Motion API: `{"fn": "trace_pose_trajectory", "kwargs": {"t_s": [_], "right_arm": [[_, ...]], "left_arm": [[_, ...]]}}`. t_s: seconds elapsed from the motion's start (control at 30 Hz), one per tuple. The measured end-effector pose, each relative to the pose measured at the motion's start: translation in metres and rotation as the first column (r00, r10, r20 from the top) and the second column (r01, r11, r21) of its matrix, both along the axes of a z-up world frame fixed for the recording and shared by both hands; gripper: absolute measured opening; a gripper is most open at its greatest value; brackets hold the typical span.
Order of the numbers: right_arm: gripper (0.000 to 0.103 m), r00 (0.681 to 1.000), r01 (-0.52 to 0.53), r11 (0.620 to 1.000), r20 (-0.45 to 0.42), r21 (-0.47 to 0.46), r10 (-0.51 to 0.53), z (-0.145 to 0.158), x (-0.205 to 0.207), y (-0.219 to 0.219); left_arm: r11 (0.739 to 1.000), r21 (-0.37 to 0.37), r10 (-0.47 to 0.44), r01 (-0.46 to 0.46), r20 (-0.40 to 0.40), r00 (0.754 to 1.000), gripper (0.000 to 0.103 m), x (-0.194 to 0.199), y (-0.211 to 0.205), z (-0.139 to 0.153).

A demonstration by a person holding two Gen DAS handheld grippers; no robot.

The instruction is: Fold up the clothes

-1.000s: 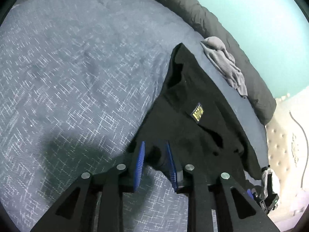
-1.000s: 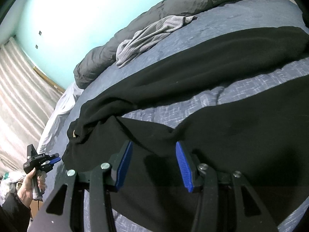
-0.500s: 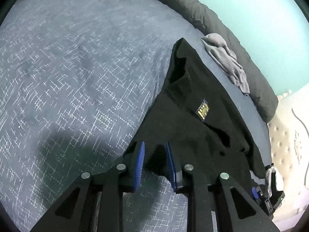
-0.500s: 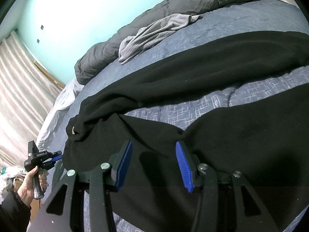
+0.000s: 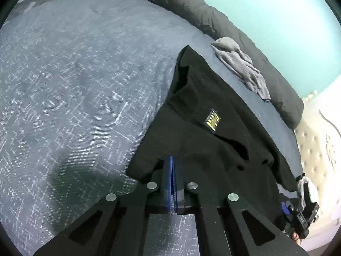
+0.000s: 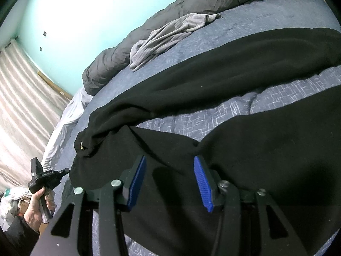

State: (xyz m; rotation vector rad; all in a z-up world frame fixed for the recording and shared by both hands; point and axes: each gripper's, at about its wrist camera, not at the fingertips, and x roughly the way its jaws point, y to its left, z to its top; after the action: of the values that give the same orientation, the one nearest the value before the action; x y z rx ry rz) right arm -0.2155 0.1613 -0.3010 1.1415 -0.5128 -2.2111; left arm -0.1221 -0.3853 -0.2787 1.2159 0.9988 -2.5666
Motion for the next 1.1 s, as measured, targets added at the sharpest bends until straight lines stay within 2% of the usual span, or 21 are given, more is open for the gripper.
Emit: {"fn": "trace_pose_trajectory", "kwargs": {"t_s": [0.2,0.4,0.5,0.53,0.57,0.73,0.9,0.97,1.1], "right_arm": [[0.048,1.0,0.002,1.0,0.004,-0.009,-0.002,-0.001,-0.003,0.001],[0.048,1.0,0.0,1.0,0.007,-0.008,0.0,-0.003,-0.003,-0.002],[0.048,1.0,-0.003,1.0,0.003,-0.009,0.003,-0.002,-0.003,-0.002],[0.048,1.0,-0.004,1.0,0.003,-0.01,0.004,-0.002,-0.003,-0.003],[0.048,1.0,-0.004,1.0,0.003,-0.01,0.004,-0.002,-0.003,-0.002],[0.048,1.0,-0.002,1.0,0.0,-0.012,0.002,-0.001,-0.003,-0.002],[0.048,1.0,-0.004,1.0,0.001,-0.012,0.004,-0.002,-0.004,-0.002],[0.048,1.0,-0.004,1.0,0.001,-0.011,0.004,-0.002,-0.004,-0.002],[0.048,1.0,-0.002,1.0,0.003,-0.006,0.002,-0.003,-0.004,-0.002]], "left_arm": [[0.998,0.011,0.055,-0.055,-0.012,0.998,0.0,0.017,-0.015,0.008],[0.996,0.069,0.045,-0.05,0.08,0.996,0.002,0.019,-0.015,-0.01],[0.996,0.078,0.036,-0.043,0.088,0.995,0.014,0.016,-0.01,-0.014],[0.996,0.077,0.04,-0.047,0.091,0.995,0.026,0.015,-0.01,-0.016],[0.996,0.076,0.043,-0.05,0.093,0.995,0.032,0.013,-0.009,-0.017],[0.992,0.098,0.073,-0.082,0.096,0.993,0.036,0.007,-0.012,-0.024],[0.992,0.088,0.087,-0.093,0.072,0.994,0.035,0.003,-0.01,-0.025],[0.992,0.086,0.09,-0.095,0.057,0.994,0.023,0.004,-0.011,-0.025],[0.993,0.088,0.083,-0.084,0.015,0.996,0.013,0.012,-0.013,-0.02]]}}
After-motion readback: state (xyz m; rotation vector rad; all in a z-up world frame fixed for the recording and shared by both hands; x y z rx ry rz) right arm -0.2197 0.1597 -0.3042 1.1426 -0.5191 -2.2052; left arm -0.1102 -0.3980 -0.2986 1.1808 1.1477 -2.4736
